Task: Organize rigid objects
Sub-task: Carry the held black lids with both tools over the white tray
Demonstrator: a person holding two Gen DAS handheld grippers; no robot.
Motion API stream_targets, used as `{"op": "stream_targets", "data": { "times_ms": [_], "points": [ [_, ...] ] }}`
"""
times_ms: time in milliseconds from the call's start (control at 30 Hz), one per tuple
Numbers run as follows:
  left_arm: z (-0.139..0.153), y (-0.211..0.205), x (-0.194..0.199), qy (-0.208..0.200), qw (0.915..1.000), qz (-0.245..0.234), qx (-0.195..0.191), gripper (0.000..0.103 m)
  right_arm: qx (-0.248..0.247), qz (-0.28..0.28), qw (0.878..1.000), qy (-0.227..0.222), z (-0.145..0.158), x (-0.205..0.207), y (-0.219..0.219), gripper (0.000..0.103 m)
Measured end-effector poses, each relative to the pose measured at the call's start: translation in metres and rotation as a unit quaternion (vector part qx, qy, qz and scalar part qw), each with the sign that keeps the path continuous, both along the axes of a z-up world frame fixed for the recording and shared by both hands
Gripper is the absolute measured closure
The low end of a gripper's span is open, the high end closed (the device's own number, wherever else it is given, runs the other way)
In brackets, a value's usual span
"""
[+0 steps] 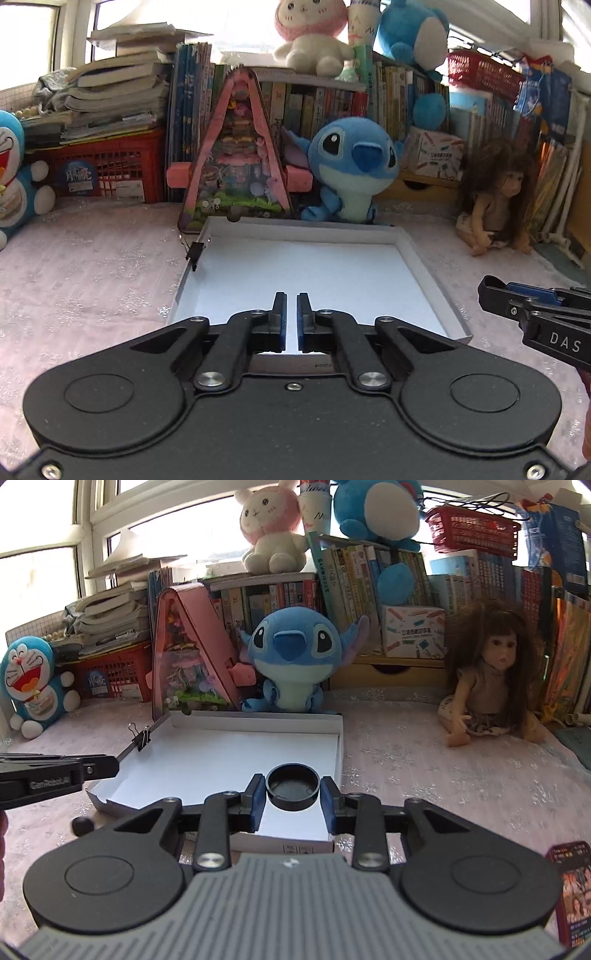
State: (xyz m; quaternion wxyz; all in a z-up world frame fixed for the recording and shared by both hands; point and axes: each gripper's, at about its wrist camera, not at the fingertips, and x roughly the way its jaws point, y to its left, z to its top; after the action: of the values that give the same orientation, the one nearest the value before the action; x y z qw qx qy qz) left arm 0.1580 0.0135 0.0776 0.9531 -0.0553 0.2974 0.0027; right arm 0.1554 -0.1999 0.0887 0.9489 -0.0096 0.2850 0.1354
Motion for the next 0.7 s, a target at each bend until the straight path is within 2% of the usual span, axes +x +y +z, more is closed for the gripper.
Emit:
{"op": "stream_targets", "data": {
  "times_ms": [100, 367, 433, 500, 567, 700],
  "points": [
    [-0.008, 0.005, 0.006, 0.017, 0.9997, -0.001, -0.019, 0.100, 0.003, 0.000, 1.000, 0.014, -0.007, 0.003, -0.002, 0.066],
    [-0.021, 0.035, -0.034, 0.013, 0.9999, 0.007, -0.002, 0.095, -0.011, 0.013, 1.000, 0.017, -0.026, -0.016, -0.009, 0.066],
    [-0.027, 0.042, -0.048, 0.009, 0.9999, 0.013, 0.005, 0.090, -0.008, 0.018, 1.000, 0.022, -0.031, -0.019, -0.010, 0.066],
    [-0.035, 0.048, -0.061, 0.010, 0.9996, 0.022, 0.011, 0.070, -0.007, 0.021, 0.999, 0.026, -0.035, -0.022, -0.010, 0.066],
    [-0.046, 0.052, -0.072, 0.015, 0.9992, 0.033, 0.016, 0.060, -0.010, 0.023, 0.999, 0.028, -0.038, -0.025, -0.009, 0.066],
    [-0.070, 0.056, -0.079, 0.047, 0.9981, 0.038, 0.012, 0.055, -0.014, 0.028, 0.999, 0.034, -0.043, -0.027, -0.006, 0.066]
  ]
}}
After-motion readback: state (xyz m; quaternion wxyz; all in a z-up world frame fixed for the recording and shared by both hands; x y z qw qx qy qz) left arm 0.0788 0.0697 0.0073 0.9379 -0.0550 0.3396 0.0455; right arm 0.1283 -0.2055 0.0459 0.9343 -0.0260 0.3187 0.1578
